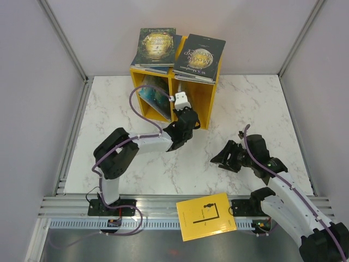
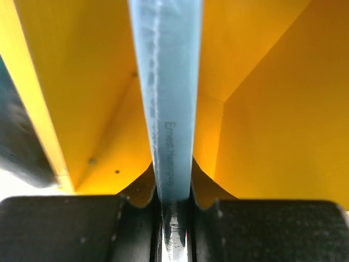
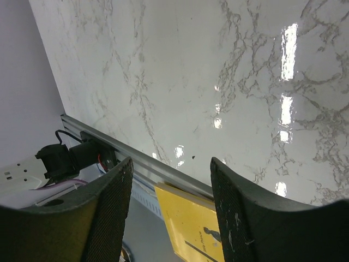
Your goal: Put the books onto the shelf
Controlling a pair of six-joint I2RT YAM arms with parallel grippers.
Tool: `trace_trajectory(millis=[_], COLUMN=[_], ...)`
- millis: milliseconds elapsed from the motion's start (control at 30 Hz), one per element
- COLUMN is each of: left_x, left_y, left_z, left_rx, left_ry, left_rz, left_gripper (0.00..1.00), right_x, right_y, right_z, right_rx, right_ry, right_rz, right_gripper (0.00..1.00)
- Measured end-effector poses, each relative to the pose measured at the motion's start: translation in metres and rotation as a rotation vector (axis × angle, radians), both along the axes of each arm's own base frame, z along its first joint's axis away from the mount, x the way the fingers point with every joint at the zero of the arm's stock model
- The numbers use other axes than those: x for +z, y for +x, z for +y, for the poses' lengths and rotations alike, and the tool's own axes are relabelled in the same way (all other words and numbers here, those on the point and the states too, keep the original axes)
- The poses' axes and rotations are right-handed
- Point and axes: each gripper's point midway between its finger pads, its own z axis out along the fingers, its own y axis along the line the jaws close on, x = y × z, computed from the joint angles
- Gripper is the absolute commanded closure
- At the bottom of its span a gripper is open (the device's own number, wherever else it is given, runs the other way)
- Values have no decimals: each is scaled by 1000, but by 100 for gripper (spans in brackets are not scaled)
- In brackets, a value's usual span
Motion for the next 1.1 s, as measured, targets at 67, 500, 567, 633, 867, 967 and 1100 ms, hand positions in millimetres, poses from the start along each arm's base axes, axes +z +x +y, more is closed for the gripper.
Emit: trace_trajectory(millis=[67,500,567,633,867,967,1100], left_x=[-19,-59,-63,-69,-75,-75,-74], left_y=[2,11,14,18,40,41,42], left_z=[-3,-39,-38,-37,-39,-39,-39], left_rx=[-1,-73,-63,-57,-72,-70,-63], left_ry=[-29,-339,-371,-398,-503,-505,-500], left_rz=[-23,-83,-76,-65,-50,-55,-53], left_gripper=[98,98,98,98,98,98,86], right_x=[-4,-17,-18,-20,-23,-24,-27], right_y=[-2,-19,-21,-22,-24,-25,-26], right_z=[0,-7,-7,-8,-9,-10,-10], right_rx=[11,63,69,74,85,86,85], right_ry=[-6,-52,-58,-64,-75,-77,-82], right_rz=[6,29,31,35,35,37,47], right_gripper=[37,39,39,39,39,39,40])
